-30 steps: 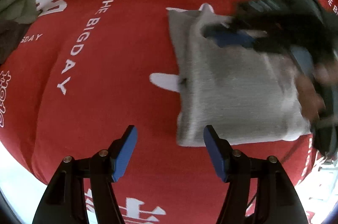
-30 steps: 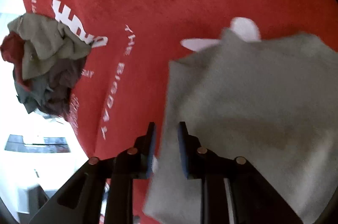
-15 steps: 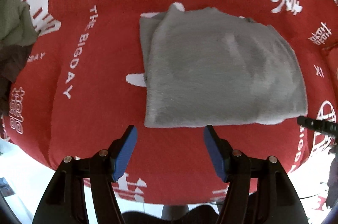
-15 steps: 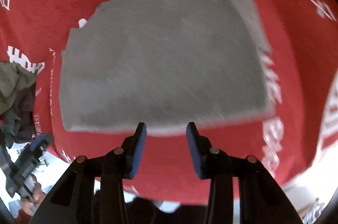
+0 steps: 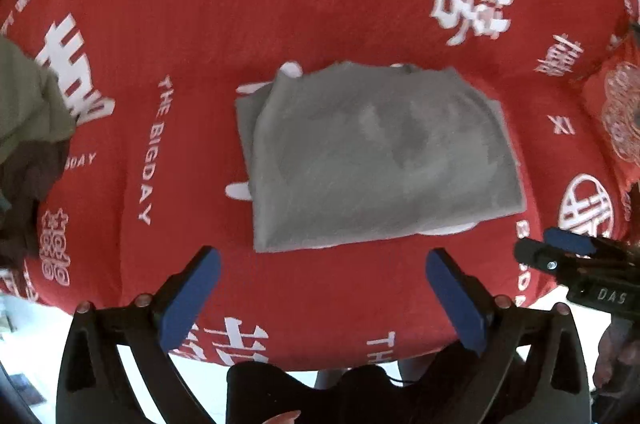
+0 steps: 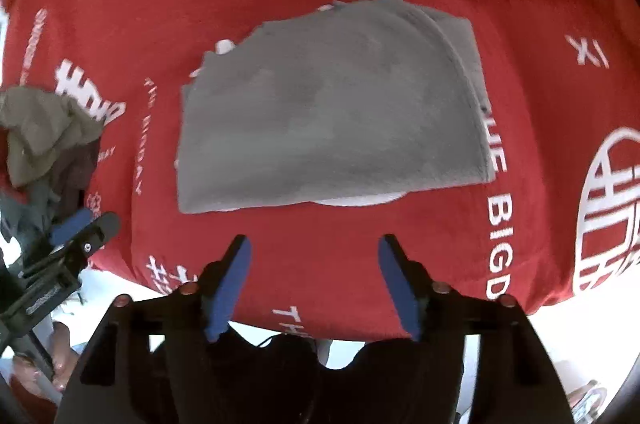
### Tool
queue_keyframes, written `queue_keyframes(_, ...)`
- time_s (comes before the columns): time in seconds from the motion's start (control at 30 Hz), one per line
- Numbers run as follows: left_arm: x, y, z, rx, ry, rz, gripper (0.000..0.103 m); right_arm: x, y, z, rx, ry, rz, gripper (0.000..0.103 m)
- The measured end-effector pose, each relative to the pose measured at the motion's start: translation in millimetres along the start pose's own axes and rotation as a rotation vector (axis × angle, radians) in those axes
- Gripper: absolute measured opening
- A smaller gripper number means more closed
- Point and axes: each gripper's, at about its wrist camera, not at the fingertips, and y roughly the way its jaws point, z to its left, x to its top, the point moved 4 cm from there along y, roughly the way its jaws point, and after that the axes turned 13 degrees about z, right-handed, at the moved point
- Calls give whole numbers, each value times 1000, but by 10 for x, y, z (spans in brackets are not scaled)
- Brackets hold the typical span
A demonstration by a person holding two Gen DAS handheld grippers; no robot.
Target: Fold small clothes
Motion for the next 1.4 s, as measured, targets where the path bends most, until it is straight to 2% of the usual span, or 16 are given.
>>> queue_keyframes(0.1,-6,-84,-95,-22,37,9,103,-46,-146,106,-25,-20,-26,81)
queue_keyframes(0.23,-37,-373,-173,-57,67,-82,103,-100,-288,169,-63,-31,-84,94)
queue_keyframes(0.3,-49,-546,-198,-97,83,-113,103,-132,-377,201,-102,-48,-120,94)
queue_keyframes(0.4,-48,-702,-238,-124,97,-108,103,-175,-487,233,-121,-57,-142,94)
queue_keyframes(0.53,-89,-862,-276,-120,111,-128,103,-232,-640,238,-134,-33,-159,94)
queue_keyframes(0.63,-114,-973,-278,-53,110,-175,103,-258,-796,241,-140,-15,-197,94)
queue_keyframes(0.7,-123,-1065,-270,-38,115,-221,103,-257,-866,229,-122,0,-208,94)
queue_keyframes(0.8,-111,-1196,-256,-48,126,-255,103,-256,-965,213,-109,28,-228,94)
queue_keyframes(1.03,-146,-1383,-358,-133,179,-231,103,-265,-1114,251,-103,58,-252,94)
queue_keyframes(1.17,-177,-1493,-438,-138,219,-259,103,-286,-1129,302,-132,48,-263,94)
queue_keyframes(1.4,-192,-1667,-521,-87,251,-327,103,-306,-1068,332,-129,58,-254,94)
